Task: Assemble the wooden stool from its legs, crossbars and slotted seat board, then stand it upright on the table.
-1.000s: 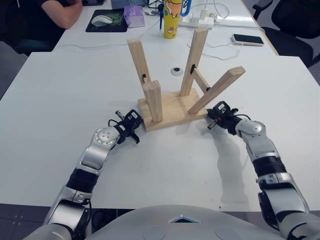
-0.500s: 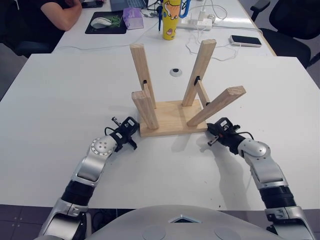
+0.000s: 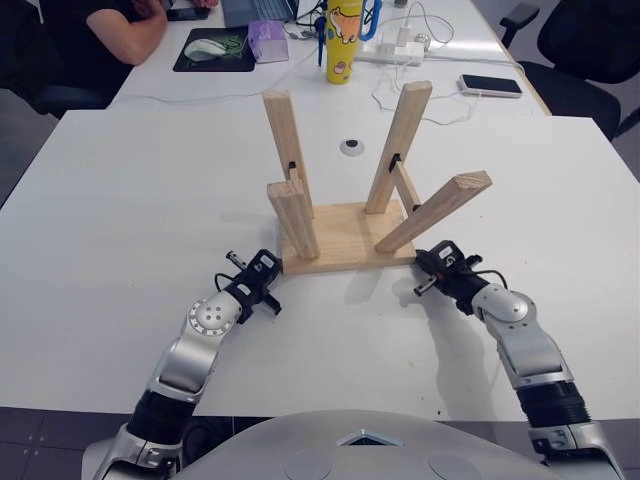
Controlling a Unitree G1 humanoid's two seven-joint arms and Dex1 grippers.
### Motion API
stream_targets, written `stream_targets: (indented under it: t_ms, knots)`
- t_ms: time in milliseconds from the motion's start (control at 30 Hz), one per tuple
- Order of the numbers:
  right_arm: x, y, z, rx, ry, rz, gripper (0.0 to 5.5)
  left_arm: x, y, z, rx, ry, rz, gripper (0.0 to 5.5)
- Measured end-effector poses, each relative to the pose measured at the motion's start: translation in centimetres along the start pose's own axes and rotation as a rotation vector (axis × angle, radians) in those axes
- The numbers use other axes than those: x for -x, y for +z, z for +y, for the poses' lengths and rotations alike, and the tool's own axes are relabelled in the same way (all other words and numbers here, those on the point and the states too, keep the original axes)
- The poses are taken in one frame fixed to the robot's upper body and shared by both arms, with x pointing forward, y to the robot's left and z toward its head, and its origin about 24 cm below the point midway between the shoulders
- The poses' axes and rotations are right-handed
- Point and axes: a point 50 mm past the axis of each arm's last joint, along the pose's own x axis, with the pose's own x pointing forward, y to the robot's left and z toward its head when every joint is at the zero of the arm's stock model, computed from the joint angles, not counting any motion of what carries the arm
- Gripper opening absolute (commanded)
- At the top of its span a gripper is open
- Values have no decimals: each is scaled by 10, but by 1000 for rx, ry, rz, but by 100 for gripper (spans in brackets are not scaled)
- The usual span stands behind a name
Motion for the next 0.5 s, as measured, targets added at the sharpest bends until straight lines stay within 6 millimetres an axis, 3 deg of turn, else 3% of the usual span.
stream_targets:
  t_ms: [500]
  knots:
    - [25,10,11,-81,139,48,2,29,14,8,174,-38,20,0]
